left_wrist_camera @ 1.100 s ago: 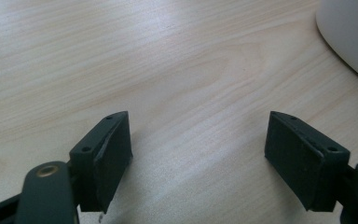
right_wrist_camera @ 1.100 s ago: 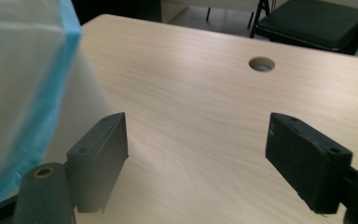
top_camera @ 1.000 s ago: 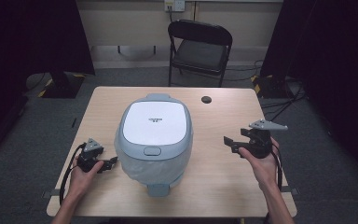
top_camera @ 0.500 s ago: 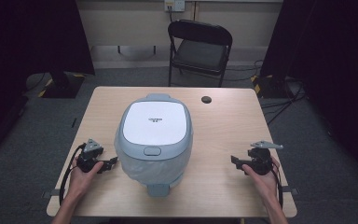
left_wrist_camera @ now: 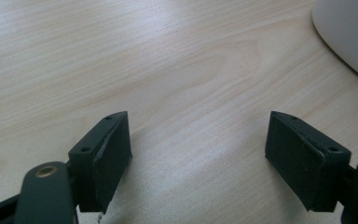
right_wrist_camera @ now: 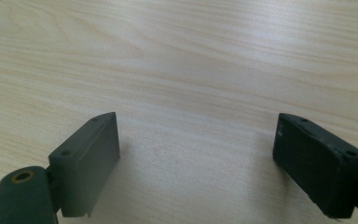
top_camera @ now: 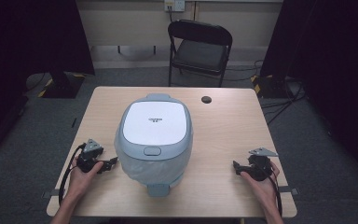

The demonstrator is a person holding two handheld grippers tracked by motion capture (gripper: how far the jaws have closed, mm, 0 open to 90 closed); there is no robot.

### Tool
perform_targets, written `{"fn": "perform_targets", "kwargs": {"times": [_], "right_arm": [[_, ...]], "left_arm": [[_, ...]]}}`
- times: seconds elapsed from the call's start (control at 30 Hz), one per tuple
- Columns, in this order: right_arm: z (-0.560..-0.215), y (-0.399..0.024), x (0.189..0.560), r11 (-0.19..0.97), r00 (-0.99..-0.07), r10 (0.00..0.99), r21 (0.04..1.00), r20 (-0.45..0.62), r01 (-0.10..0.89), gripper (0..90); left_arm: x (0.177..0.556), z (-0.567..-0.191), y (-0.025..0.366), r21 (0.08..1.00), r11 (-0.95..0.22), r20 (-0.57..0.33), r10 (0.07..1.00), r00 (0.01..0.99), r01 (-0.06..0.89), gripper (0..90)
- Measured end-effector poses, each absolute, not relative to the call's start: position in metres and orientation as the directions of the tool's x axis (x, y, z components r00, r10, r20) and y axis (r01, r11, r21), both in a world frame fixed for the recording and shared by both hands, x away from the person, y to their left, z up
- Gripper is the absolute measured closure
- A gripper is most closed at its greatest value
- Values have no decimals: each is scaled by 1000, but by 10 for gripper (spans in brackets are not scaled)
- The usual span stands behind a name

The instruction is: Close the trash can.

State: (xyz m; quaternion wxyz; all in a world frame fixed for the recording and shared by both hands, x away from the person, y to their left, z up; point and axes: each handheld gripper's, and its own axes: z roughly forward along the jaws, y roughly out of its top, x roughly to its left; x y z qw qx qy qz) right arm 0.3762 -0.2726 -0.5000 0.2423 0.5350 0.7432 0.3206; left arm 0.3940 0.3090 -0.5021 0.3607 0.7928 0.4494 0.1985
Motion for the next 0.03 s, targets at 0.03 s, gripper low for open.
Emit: {"fn": "perform_targets", "kwargs": {"times": [0.03], "right_arm": [[-500, -273, 376, 222, -310, 951, 736, -17, 640, 133]], "left_arm": [[394, -502, 309, 750, -336, -10, 856, 517, 569, 219]]}}
